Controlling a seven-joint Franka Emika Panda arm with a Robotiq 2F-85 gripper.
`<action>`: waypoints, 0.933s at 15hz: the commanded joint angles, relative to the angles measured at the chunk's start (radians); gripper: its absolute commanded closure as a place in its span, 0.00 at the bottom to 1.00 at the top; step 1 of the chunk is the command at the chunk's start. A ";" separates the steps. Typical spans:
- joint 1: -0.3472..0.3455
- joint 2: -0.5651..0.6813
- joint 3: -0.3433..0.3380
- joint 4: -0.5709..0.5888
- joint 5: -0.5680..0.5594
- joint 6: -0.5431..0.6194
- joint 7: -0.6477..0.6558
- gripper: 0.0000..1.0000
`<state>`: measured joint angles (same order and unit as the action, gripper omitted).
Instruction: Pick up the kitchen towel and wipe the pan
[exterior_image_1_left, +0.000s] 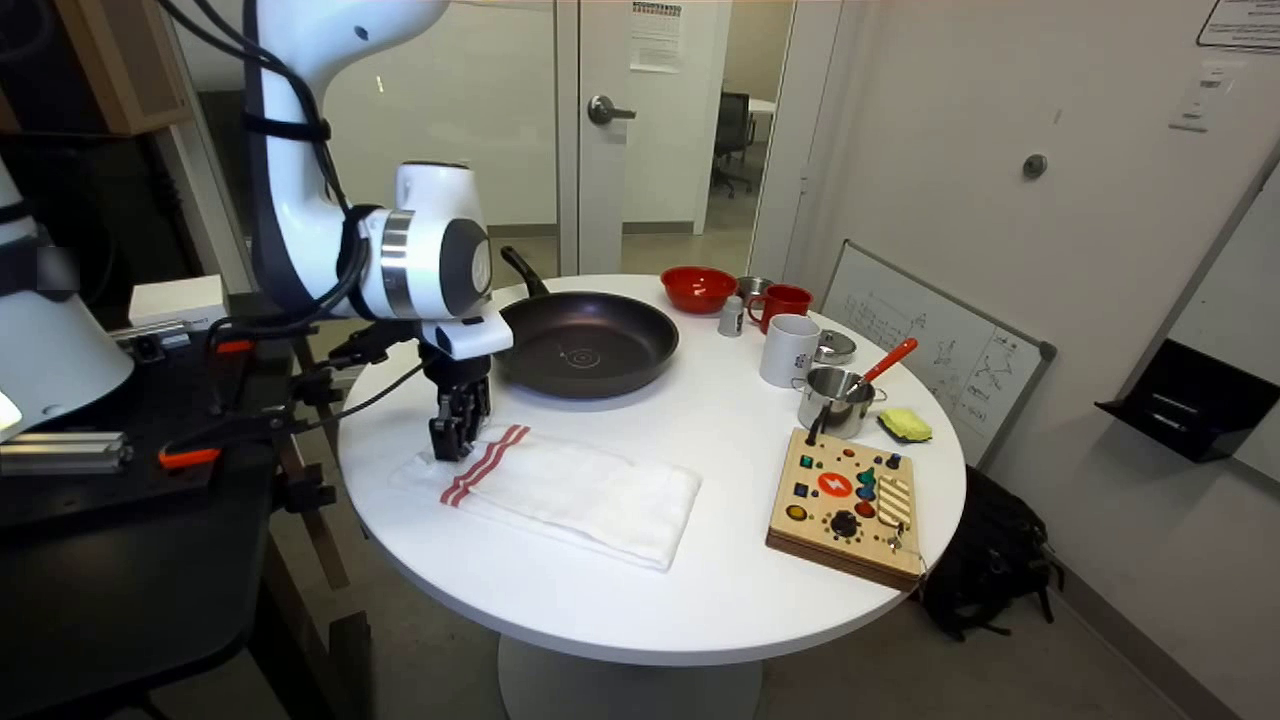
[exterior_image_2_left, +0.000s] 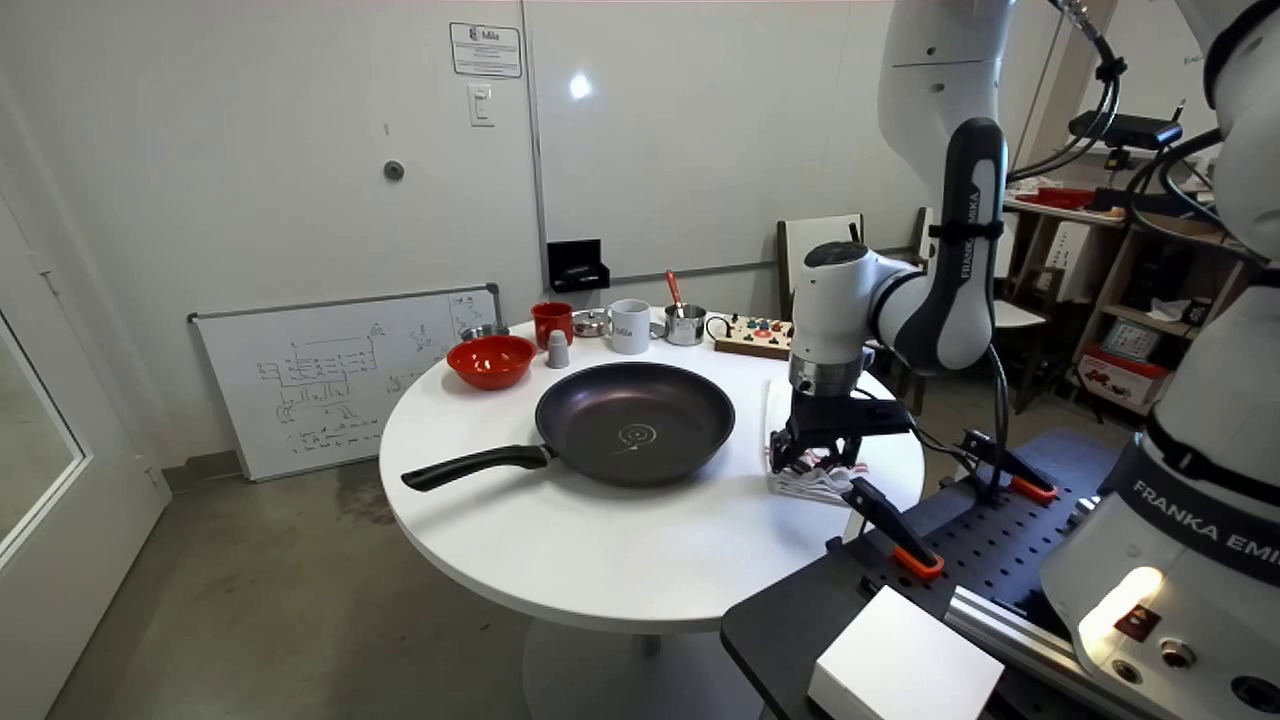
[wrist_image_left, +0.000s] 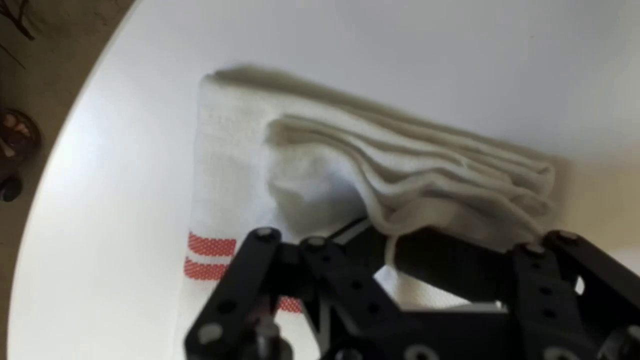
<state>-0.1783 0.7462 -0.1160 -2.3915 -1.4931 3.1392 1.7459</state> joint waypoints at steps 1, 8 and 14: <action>0.042 -0.111 0.005 -0.069 -0.017 -0.026 0.017 0.96; 0.088 -0.208 0.005 -0.121 -0.006 -0.056 0.001 0.96; 0.084 -0.148 0.013 -0.109 0.004 -0.060 -0.025 0.97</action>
<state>-0.0955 0.5743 -0.1072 -2.5005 -1.4939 3.0859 1.7422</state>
